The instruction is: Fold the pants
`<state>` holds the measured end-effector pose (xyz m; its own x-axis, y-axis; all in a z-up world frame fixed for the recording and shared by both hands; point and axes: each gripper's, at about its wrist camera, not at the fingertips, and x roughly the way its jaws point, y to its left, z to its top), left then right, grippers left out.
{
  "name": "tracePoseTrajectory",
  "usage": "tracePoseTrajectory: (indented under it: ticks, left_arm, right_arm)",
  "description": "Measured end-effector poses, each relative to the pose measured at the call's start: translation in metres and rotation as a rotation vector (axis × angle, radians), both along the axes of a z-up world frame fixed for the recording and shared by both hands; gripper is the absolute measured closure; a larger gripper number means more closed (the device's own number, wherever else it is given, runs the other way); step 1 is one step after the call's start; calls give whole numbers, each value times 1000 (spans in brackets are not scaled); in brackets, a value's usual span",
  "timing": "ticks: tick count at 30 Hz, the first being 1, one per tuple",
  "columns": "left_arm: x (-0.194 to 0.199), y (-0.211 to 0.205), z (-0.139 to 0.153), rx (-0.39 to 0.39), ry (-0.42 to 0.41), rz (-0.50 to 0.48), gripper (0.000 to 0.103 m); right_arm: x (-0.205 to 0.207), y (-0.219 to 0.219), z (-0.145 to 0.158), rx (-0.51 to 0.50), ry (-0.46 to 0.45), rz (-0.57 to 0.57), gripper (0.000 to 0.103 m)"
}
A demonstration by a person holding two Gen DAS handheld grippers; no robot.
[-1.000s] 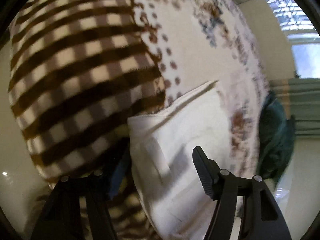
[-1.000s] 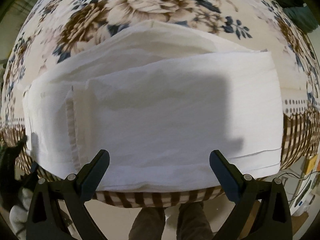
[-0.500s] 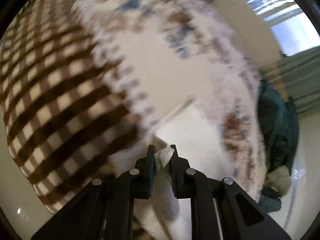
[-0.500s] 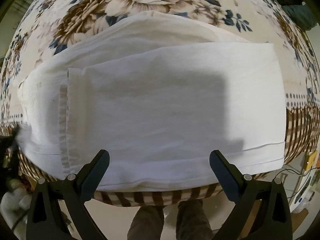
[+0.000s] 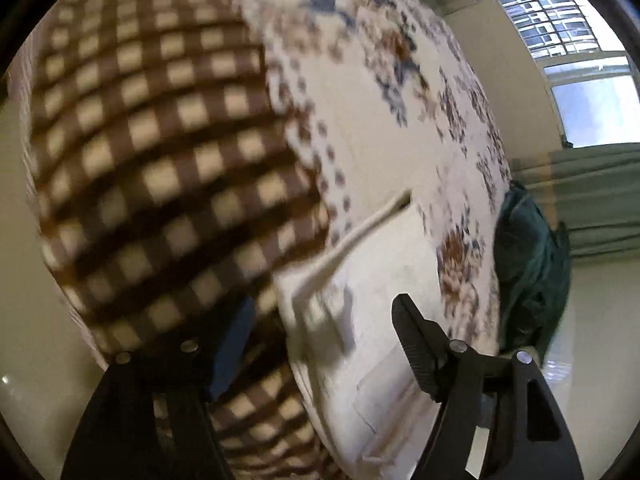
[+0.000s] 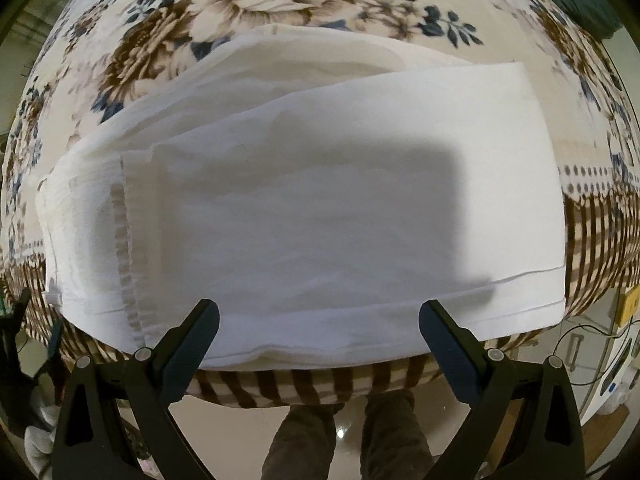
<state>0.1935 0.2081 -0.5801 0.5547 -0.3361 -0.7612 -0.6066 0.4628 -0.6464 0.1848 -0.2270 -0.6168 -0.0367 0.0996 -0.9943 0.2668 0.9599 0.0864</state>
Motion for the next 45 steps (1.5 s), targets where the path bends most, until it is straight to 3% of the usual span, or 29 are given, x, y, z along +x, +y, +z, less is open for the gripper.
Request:
tracePoseTrajectory:
  ticks: [3, 7, 9, 11, 12, 14, 16, 18, 20, 22, 23, 24, 29, 33, 37, 41, 45]
  left_arm:
    - [10, -15, -27, -54, 57, -29, 34]
    - [25, -21, -35, -17, 65, -14, 36]
    - [25, -22, -20, 21, 22, 8, 48]
    - [25, -26, -6, 64, -31, 11, 76]
    - [25, -30, 3, 86, -86, -7, 77]
    - [30, -33, -2, 60, -108, -32, 75]
    - [35, -27, -26, -1, -41, -9, 69]
    - [40, -22, -45, -59, -31, 10, 68]
    - [44, -20, -49, -67, -41, 4, 67]
    - [49, -25, -35, 3, -64, -32, 70]
    - [49, -28, -28, 35, -84, -42, 80]
    - [49, -35, -14, 95, -109, -71, 82]
    - [44, -66, 50, 235, -236, -159, 86]
    - [40, -113, 113, 309, -356, -270, 86]
    - [41, -180, 156, 292, -429, -395, 86]
    - [38, -264, 166, 256, -428, -535, 86]
    - [32, -354, 145, 221, -387, -672, 87]
  right_arm:
    - [-1, 2, -4, 4, 7, -3, 1]
    - [5, 10, -7, -1, 2, 9, 1]
    - [6, 11, -7, -5, -1, 11, 1]
    - [9, 12, -10, -5, 4, 9, 1]
    - [10, 12, -12, -5, 8, 7, 1]
    - [11, 14, -15, -2, 13, 0, 1]
    - [13, 15, -18, 2, 19, -3, 1]
    - [15, 15, -18, 1, 18, -4, 1]
    - [20, 16, -18, -31, 14, 5, 1]
    - [24, 13, -19, -76, 9, 8, 1]
    - [25, 11, -21, -104, 11, 10, 1]
    - [28, 8, -24, -133, 16, 13, 1]
    - [35, -8, -31, -194, 0, 13, 1]
    - [35, -32, -29, -121, -28, -37, 1]
    - [29, -70, -17, -86, -68, -67, 1]
    - [15, -126, -1, -105, -85, -80, 1]
    - [-4, -212, 4, -151, -92, -110, 1]
